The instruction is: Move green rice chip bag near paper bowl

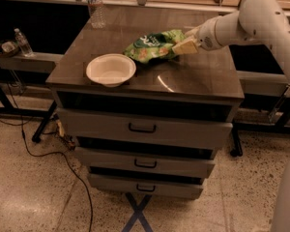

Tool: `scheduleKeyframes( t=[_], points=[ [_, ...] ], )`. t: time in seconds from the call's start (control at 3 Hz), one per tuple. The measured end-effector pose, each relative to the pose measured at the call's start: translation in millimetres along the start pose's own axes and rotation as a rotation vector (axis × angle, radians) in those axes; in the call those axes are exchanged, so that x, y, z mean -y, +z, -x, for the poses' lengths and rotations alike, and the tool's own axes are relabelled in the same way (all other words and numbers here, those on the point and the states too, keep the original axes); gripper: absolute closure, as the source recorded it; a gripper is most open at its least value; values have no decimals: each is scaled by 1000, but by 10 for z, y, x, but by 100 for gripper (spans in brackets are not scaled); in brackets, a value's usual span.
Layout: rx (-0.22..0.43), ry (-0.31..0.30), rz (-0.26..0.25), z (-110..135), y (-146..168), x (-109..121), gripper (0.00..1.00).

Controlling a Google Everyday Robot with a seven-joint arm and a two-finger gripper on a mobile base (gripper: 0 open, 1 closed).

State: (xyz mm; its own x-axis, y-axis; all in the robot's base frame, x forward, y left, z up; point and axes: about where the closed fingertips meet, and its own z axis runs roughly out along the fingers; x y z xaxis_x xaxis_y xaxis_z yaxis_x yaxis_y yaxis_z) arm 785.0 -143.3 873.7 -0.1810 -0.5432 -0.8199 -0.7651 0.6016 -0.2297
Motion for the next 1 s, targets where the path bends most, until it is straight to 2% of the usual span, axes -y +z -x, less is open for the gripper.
scheduleKeyframes(
  t=[0.33,0.67,1.0],
  points=[
    [-19,3,-33,-39,-146,136,0],
    [-38,36,-174,-102,-792,593,0],
    [11,84,-324,-114,-1646,1005,0]
  ],
)
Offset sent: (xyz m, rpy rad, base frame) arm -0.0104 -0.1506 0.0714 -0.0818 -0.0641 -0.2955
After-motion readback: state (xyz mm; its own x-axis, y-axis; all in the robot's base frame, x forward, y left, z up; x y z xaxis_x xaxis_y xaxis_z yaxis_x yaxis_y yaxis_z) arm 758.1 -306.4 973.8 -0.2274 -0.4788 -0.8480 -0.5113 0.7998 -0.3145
